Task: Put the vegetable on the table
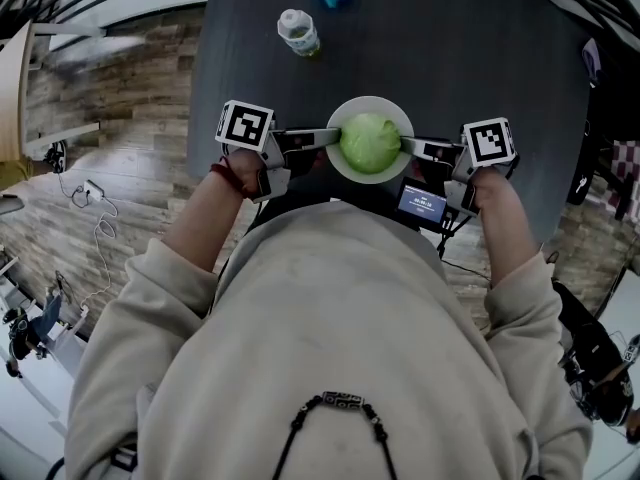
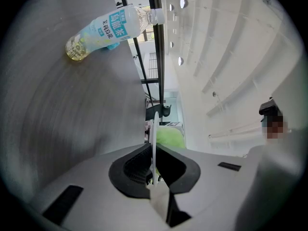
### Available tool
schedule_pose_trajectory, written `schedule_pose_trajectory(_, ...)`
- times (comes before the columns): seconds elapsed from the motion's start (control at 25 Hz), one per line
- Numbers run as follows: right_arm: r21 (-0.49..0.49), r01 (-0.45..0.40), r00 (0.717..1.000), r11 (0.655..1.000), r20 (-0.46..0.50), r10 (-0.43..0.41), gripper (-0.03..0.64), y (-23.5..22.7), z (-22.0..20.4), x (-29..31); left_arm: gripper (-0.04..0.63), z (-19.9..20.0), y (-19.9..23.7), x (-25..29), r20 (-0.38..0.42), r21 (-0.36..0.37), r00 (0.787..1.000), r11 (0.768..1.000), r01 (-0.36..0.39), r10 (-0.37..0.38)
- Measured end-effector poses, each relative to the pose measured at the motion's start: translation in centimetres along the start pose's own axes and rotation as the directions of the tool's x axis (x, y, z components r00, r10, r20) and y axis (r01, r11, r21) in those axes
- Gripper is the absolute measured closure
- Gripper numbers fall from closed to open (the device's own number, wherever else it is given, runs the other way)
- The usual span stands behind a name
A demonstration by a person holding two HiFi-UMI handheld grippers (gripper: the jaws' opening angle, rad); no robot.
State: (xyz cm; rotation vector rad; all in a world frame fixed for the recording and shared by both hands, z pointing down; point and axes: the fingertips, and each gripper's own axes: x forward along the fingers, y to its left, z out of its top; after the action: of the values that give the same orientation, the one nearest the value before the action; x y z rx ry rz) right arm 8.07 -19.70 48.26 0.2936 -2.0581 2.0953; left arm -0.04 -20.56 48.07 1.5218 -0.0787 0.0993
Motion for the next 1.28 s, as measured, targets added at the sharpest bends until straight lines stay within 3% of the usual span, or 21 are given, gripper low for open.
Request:
schedule_pose_trajectory(0.56, 0.019, -0.002, 1.000, 1.000, 0.001, 0.002, 0.589, -1.8, 0.5, 0.4, 0.569, 0.5, 1.9, 0.3, -0.005, -0.015, 1.000, 1.000, -0.025, 0.025)
schedule_pose_trajectory(0.68, 0.017, -0.003, 1.000, 1.000, 0.005, 0.003, 0.589, -2.2, 0.4, 0.4, 0.569, 0.6, 2.8, 0.2, -0.012, 0.010, 0.998, 0.999, -0.053, 0.054)
schedule_pose_trajectory(1.12, 0.048, 0.034, 0.999, 0.998, 0.010, -0.034, 0.589, -4.9, 0.1, 0.2, 0.568, 0.5, 4.7, 1.1, 0.007, -0.018, 0.999, 0.999, -0.050, 0.050)
schedule_pose_trajectory(1.28, 0.031, 0.000, 1.000, 1.000, 0.012, 0.000, 0.589, -5.3, 0.3, 0.5, 0.568, 0.4, 5.2, 1.7, 0.020, -0.041, 0.999, 0.999, -0.031, 0.032)
